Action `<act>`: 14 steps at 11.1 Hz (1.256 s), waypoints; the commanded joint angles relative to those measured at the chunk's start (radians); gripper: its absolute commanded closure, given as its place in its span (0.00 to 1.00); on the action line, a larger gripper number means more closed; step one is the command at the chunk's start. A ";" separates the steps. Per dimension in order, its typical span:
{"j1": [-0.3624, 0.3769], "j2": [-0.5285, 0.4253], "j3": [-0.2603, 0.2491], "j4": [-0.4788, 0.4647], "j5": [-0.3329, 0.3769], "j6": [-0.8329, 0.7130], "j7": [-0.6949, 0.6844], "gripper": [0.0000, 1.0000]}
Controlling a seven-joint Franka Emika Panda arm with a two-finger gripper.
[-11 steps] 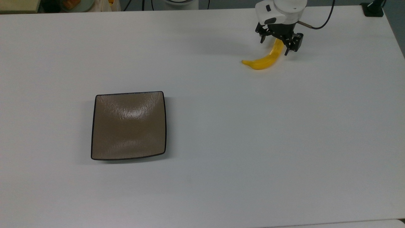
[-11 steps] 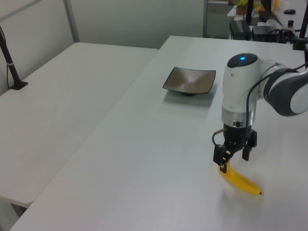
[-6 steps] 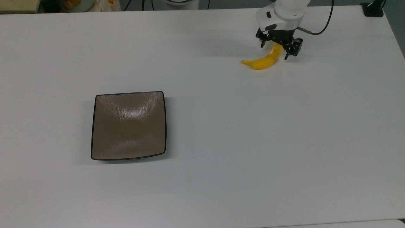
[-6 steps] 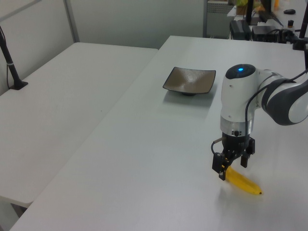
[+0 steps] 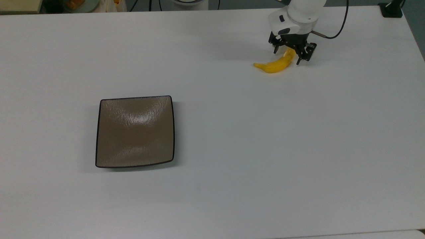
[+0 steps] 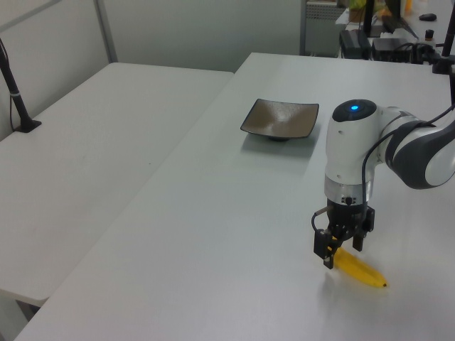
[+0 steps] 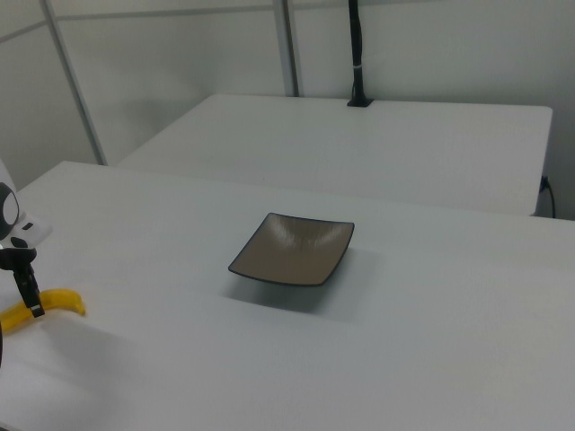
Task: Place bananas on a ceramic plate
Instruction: 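Close the gripper on the banana's stem end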
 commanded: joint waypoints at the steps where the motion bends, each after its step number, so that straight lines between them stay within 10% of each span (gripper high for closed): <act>1: 0.006 0.006 -0.004 -0.001 -0.024 0.021 0.018 0.39; 8: 0.006 0.007 -0.004 0.001 -0.043 0.021 0.016 1.00; 14: -0.006 -0.020 -0.004 0.092 -0.041 -0.106 -0.028 1.00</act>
